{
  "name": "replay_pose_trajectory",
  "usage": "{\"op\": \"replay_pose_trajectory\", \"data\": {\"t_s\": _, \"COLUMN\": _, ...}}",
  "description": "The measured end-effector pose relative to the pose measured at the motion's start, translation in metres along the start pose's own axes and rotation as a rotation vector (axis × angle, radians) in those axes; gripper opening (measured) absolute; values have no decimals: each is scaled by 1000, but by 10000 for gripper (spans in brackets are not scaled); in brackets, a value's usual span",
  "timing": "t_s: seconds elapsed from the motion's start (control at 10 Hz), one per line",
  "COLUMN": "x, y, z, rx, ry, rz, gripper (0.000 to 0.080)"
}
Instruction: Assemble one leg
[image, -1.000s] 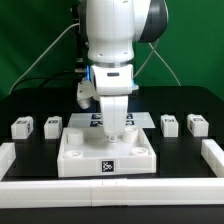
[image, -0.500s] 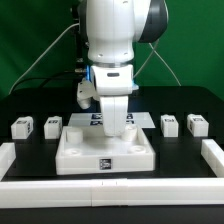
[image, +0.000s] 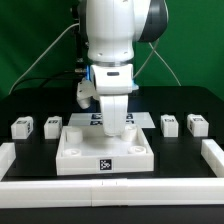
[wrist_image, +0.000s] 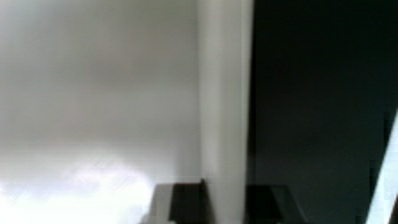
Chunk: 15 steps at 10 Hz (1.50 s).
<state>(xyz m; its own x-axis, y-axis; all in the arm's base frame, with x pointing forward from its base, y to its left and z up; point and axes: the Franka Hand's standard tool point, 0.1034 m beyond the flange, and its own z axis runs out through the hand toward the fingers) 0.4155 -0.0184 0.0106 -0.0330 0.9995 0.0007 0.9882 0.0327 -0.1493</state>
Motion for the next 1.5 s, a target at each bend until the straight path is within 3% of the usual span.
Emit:
{"op": "replay_pose_trajectory", "data": {"t_s": 0.5, "x": 5, "y": 2, "z": 0, "rx": -2, "ry": 1, "rz": 22, "gripper": 74}}
{"op": "replay_pose_trajectory", "data": {"t_s": 0.8, "x": 42, "y": 14, "z": -1, "rx": -14, "ry": 10, "rz": 23, "gripper": 74}}
{"op": "replay_pose_trajectory", "data": {"t_s": 1.1, "x": 78, "y": 38, "z": -6, "rx": -27, "ry": 18, "rz": 40, "gripper": 74}}
{"op": "replay_pose_trajectory", "data": {"t_s": 1.5, "x": 92, "y": 72, "z": -13, "rx": -40, "ry": 27, "rz": 42, "gripper": 73}}
